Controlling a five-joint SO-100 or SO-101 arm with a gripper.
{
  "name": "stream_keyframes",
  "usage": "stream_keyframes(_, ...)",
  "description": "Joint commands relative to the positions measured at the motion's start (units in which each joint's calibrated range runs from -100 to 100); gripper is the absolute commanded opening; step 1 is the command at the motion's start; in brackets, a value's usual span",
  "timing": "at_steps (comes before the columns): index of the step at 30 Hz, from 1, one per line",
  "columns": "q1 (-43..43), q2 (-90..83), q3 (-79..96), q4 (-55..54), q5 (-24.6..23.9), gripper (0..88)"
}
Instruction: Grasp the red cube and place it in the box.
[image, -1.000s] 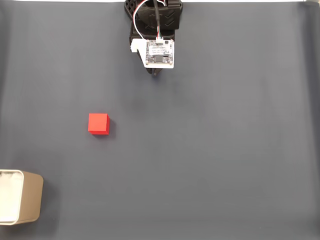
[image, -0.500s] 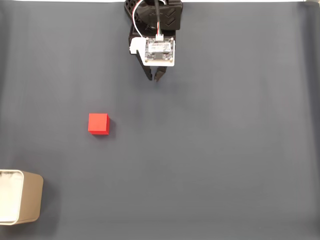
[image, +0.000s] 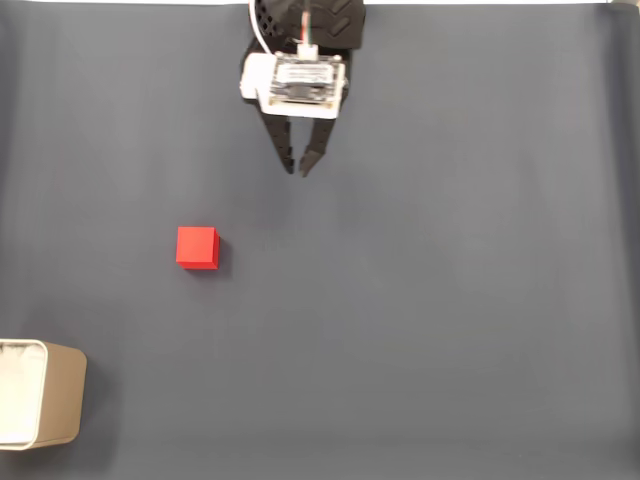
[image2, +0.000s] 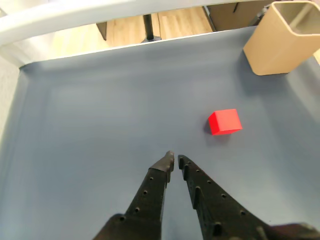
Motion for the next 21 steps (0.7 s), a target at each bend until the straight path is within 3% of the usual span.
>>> stream_keyframes(1, 3.29, 3.39, -6.65, 0.72, -0.24, 0.9)
stream_keyframes(13, 15.29, 12.93, -13.04, 0.64, -0.63, 6.4)
stream_keyframes(21, 18.13, 15.44, -13.68, 0.31, -0.73, 10.6)
